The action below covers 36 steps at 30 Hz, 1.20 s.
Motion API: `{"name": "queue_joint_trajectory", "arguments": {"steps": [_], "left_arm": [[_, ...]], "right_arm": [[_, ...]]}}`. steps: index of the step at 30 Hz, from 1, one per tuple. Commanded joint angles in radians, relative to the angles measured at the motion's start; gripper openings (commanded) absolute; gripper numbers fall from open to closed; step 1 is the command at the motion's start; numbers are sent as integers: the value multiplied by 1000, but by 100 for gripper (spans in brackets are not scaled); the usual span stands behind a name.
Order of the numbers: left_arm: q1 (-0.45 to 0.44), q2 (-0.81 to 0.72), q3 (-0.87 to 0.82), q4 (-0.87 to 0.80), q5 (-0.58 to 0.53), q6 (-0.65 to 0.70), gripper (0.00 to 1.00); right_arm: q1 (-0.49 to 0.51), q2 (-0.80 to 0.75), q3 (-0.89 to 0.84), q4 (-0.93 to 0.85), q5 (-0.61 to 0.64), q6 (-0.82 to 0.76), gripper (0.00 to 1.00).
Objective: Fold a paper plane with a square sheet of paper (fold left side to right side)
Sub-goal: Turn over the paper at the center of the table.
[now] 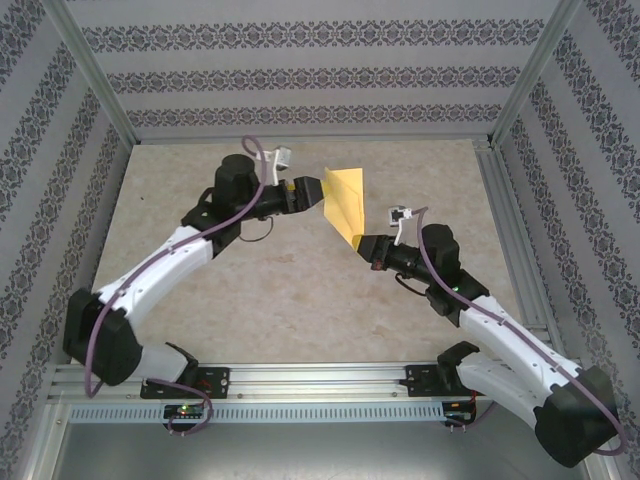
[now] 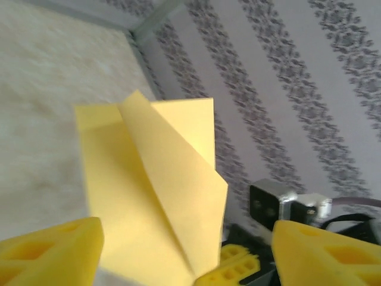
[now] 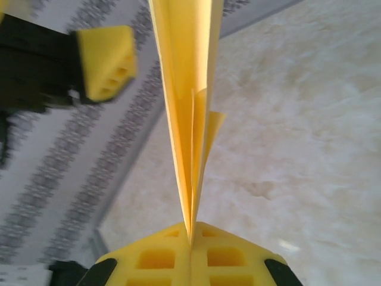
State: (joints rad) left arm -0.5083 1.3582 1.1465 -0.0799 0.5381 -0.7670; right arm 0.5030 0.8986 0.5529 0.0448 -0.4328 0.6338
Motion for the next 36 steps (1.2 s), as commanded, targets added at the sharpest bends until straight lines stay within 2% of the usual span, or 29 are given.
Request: {"name": "queue_joint_trajectory", "arguments": {"steps": [1, 5, 8, 13, 17, 25, 29, 33, 36], "left_arm": [[54, -146, 10, -298, -231, 144, 86], [103, -266, 9, -515, -482, 142, 92], [136, -341, -31, -563, -574, 118, 93], [174, -430, -105, -567, -640, 88, 96], [189, -454, -128, -582, -649, 90, 97], [202, -453, -161, -578, -624, 91, 98], [206, -450, -167, -580, -609, 96, 98], [211, -449, -171, -585, -602, 103, 99], [217, -449, -177, -584, -595, 104, 99]], "right_arm": [[63, 1, 124, -386, 241, -252, 2], [237, 112, 282, -696, 653, -380, 2], [354, 262, 383, -878, 923, -383, 2], [479, 515, 533, -1069, 1189, -277, 3], [538, 708, 655, -1194, 1315, -218, 3], [615, 1103, 871, -1279, 1360, -245, 3], [630, 1230, 957, -1271, 1315, -283, 5], [651, 1273, 995, -1249, 1244, -313, 28], [682, 1223, 961, -1148, 1133, -364, 55]]}}
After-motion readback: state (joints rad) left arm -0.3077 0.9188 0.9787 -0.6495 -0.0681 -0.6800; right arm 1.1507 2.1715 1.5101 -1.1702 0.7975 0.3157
